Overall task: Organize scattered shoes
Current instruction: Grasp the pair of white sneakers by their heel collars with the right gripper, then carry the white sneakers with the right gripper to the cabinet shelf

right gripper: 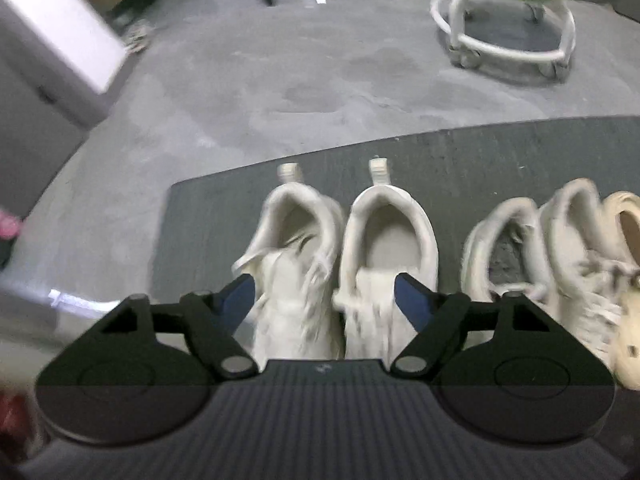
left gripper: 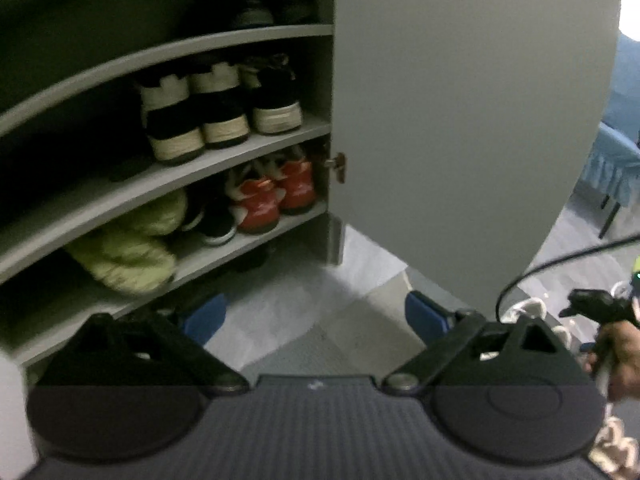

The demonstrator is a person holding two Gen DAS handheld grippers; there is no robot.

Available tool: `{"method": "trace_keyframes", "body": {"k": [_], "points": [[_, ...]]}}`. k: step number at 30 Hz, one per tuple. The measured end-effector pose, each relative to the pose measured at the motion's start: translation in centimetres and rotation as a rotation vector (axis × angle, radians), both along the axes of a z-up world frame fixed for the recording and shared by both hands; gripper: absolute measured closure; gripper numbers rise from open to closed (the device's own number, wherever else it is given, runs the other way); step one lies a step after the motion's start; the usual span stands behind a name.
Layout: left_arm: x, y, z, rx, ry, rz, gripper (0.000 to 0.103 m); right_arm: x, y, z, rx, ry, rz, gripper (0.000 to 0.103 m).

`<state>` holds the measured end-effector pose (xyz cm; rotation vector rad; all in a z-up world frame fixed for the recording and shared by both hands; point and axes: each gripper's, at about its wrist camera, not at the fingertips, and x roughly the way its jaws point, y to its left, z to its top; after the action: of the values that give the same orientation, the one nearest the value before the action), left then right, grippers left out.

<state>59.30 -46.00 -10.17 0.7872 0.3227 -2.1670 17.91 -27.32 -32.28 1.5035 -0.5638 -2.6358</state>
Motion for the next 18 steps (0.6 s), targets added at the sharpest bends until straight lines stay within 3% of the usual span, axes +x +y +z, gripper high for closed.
{"method": "trace_keyframes", "body": {"k": [2, 4, 5, 7, 10, 13, 16, 18], "points": [[-0.1, -0.8, -1.5, -0.024, 0.024, -0.014, 0.007, -2.1, -0.7, -2.6, -0.006, 0.038, -0.019, 0.025], [-0.6, -1.7, -2.0, -0.069, 0.032, -0.029, 0.007, -4.1, -1.7, -5.1, 0.035, 0.015, 0.02, 0.027], [-0.9, -2.1, -2.1, -0.102, 0.036, -0.032, 0.007, -4.9, -2.0, -6.4, 0.052, -0.006, 0.018, 0.037], [-1.0, -3.0, -1.7, -0.158, 0.073, -0.018, 0.007, -5.9, -2.1, -8.3, 0.06, -0.022, -0.017, 0.036], [-0.7, -4.2, -1.3, -0.184, 0.118, 0.014, 0.007, -7.1, -2.6, -9.7, 0.068, -0.006, -0.031, 0.045], [-0.6, -4.3, -1.0, -0.237, 0.081, 0.021, 0.007, -7.7, -4.0, -10.3, 0.165, 0.038, -0.027, 0.048], [-0.5, -4.7, -0.3, -0.21, 0.09, 0.018, 0.007, -6.3, -4.0, -9.8, 0.191, 0.1, -0.02, 0.063], [-0.1, -5.4, -0.4, -0.151, 0.125, 0.019, 0.007, -5.0, -3.6, -9.4, 0.192, 0.156, -0.021, 0.064]]}}
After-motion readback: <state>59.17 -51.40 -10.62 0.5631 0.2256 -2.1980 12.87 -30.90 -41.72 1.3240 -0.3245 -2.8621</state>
